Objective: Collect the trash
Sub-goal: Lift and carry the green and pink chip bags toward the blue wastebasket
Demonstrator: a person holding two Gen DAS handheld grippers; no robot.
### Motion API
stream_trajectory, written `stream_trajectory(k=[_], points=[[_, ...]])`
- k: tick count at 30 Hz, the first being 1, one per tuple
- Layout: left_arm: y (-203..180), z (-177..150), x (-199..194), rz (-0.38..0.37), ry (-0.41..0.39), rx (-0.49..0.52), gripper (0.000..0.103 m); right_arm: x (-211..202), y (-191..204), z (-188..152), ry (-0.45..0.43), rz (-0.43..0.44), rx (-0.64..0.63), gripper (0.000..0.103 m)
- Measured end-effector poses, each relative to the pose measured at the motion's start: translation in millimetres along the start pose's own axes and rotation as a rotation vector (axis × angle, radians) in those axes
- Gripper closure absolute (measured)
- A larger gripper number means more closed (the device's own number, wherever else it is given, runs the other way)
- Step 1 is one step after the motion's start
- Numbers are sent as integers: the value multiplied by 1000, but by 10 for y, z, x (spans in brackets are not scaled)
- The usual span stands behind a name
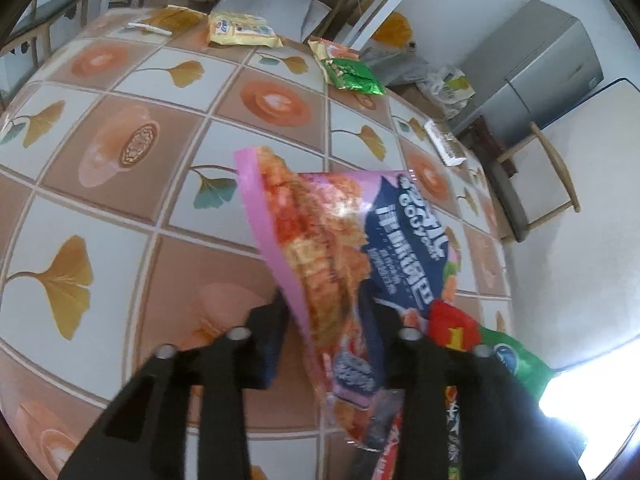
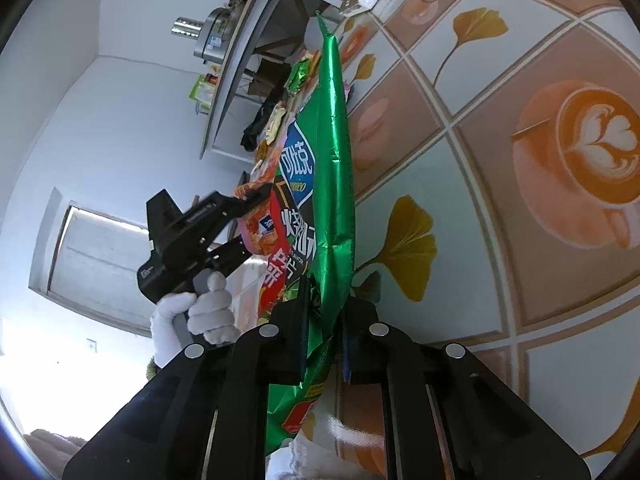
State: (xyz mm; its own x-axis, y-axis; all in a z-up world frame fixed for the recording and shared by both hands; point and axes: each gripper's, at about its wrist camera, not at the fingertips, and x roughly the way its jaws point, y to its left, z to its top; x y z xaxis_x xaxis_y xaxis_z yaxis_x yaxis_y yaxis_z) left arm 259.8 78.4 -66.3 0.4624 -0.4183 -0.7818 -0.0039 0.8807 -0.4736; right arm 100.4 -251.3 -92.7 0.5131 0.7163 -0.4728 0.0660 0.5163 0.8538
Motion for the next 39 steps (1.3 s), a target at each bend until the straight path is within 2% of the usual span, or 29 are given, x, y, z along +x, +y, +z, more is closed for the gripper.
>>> stream_trajectory(k=[3, 7, 15, 19, 26, 33, 39], points=[[49, -35, -28, -1, -6, -4, 85, -88, -34, -28, -13, 16, 26, 94], [113, -118, -186, -5, -58, -5, 88, -190, -70, -66, -43, 13, 35, 95], [190, -355, -641, -1, -151, 30, 90, -611, -96, -29, -149, -33, 40, 95], [147, -453, -930, -29, -196, 69, 90, -819, -79, 1, -208, -51, 35, 95], [-28, -546, -1290, -72, -267, 136, 91, -957, -19, -18, -266, -67, 25, 95], [-347, -601, -1385, -74, -303, 244, 91, -1015, -24, -21, -310, -78, 24, 95], [-642, -627, -1373, -92, -311, 321, 91, -1276, 17, 24, -384, -79, 15, 95]])
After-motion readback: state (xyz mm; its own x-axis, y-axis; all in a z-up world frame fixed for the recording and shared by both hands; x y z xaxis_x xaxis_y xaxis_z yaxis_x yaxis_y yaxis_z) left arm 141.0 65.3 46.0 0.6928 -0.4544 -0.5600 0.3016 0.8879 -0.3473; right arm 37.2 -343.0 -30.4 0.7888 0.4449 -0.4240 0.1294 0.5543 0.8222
